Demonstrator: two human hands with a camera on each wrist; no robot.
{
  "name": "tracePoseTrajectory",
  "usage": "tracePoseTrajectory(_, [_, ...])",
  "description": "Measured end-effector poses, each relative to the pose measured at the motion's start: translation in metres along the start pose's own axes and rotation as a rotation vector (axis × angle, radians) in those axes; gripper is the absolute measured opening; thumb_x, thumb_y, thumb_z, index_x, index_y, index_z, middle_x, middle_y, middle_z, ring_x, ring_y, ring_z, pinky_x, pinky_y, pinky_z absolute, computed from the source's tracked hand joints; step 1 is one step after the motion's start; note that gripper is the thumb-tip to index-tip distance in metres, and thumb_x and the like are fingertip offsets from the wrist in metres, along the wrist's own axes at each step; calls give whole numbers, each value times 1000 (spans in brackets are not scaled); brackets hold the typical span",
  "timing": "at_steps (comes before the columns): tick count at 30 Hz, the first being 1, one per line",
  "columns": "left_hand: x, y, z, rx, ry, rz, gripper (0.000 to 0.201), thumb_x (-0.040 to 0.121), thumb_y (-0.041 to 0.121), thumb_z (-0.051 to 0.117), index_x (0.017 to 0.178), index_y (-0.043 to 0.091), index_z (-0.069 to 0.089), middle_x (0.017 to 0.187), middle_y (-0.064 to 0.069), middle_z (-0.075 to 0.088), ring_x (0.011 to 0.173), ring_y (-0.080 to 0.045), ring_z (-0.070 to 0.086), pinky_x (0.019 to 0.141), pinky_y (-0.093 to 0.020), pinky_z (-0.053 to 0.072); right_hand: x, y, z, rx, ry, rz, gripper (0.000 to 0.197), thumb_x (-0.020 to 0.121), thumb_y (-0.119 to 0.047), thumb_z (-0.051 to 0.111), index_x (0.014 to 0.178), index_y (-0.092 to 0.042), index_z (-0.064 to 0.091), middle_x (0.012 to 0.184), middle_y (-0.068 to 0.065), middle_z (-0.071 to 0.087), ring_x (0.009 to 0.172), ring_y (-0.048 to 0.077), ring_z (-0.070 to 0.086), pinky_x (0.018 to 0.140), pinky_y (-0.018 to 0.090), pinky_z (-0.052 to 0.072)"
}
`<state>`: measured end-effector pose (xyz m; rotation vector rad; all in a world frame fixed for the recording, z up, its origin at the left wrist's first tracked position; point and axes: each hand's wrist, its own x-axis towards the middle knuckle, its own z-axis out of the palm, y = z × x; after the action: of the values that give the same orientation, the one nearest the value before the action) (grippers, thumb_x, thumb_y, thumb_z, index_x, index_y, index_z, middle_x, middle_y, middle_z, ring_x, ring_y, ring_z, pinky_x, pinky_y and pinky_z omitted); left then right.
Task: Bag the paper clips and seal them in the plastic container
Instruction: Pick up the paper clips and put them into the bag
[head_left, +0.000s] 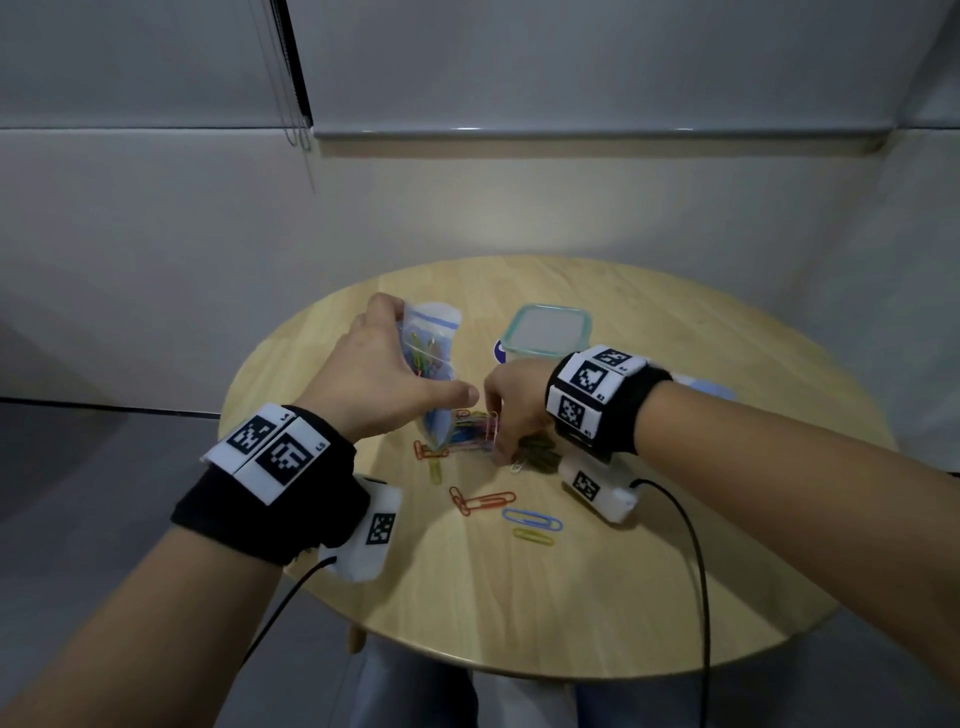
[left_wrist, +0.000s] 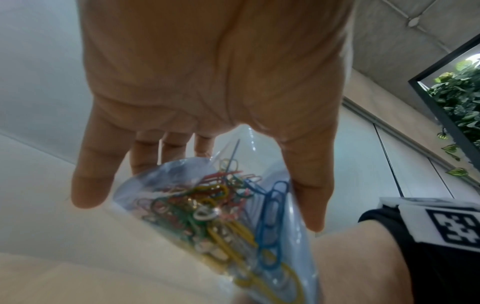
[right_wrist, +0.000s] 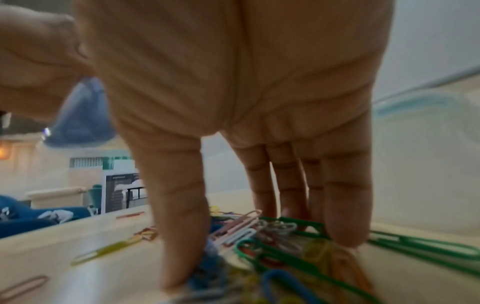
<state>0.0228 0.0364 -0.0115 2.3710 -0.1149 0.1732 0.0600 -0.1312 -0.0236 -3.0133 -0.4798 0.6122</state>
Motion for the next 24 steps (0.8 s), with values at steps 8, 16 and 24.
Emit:
tracePoseTrajectory(8, [0, 4, 0, 2, -21, 13, 92, 38, 61, 80, 112, 28, 36, 109, -2, 61, 100, -22, 61, 84, -42, 54, 1, 1, 10, -31, 95, 10, 33, 70, -18, 78, 98, -5, 68, 97, 10, 72, 90, 27, 67, 80, 36, 56])
tracePoseTrajectory(16, [-4, 11, 13, 37, -68, 40, 100, 39, 62, 78, 120, 23, 37, 113, -3, 60, 102, -22, 59, 83, -39, 52, -19, 28, -2, 124, 155, 1, 16, 69, -14, 80, 78, -14, 66, 71, -2, 61, 66, 14, 55, 52, 22, 43])
tracePoseTrajectory(24, [-4, 26, 26, 159, -86, 92, 98, 39, 63, 78, 119, 24, 36, 112, 0, 52, 103, -24, 54, 84, -44, 53, -65, 44, -76, 362, 327, -13, 8, 70, -9, 77, 76, -12, 72, 69, 6, 66, 56, 13, 55, 46, 19, 41])
